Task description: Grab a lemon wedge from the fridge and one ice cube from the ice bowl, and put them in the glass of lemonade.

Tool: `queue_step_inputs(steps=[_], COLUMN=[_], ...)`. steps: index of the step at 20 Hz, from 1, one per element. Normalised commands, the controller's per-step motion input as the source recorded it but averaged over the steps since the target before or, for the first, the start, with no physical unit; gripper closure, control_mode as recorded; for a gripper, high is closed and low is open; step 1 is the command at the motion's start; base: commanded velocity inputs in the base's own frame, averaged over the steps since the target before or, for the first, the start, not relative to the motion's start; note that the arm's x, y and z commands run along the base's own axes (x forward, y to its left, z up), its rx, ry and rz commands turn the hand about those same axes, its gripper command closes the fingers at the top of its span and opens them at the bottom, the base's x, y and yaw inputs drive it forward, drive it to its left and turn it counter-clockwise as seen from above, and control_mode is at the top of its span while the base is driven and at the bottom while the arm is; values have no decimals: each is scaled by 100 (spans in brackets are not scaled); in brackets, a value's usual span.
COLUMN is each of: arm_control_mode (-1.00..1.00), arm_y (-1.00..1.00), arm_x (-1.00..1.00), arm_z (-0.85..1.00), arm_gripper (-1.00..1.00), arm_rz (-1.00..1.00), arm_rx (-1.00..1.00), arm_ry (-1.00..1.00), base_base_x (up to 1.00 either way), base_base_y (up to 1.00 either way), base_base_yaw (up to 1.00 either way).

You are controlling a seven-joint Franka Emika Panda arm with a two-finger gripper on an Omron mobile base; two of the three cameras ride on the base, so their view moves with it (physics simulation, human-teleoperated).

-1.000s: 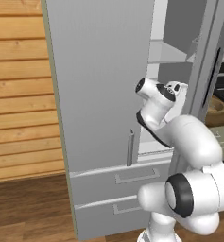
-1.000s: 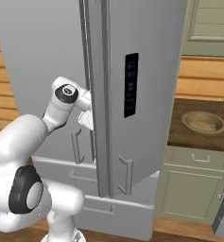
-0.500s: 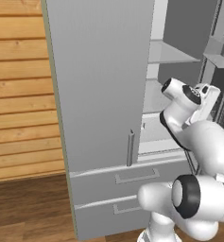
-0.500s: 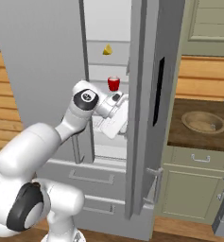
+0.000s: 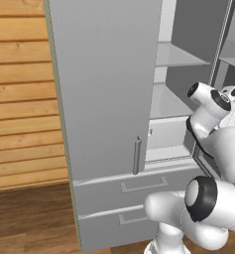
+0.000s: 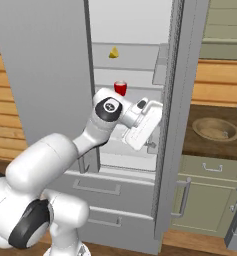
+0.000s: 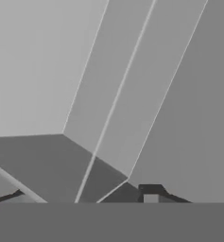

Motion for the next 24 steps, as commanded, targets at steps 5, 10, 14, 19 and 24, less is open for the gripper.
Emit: queue_step_inputs(steps=[5, 10, 14, 19, 24], arm_control_mode=[-100, -100, -100, -100, -100], arm_y=[31, 100, 97, 87, 70], arm_x=[-8, 0, 0, 0, 0], arm_z=[29, 30, 0, -36, -74], arm_gripper=[-100, -100, -100, -100, -100], arm_rz=[0, 0, 0, 0, 0], arm_rx=[0, 5, 35, 67, 76], arm_ry=[-3, -20, -28, -26, -25], base_base_x=[0, 0, 0, 0, 0], base_base_y=[0, 0, 0, 0, 0], base_base_yaw=[0, 0, 0, 0, 0])
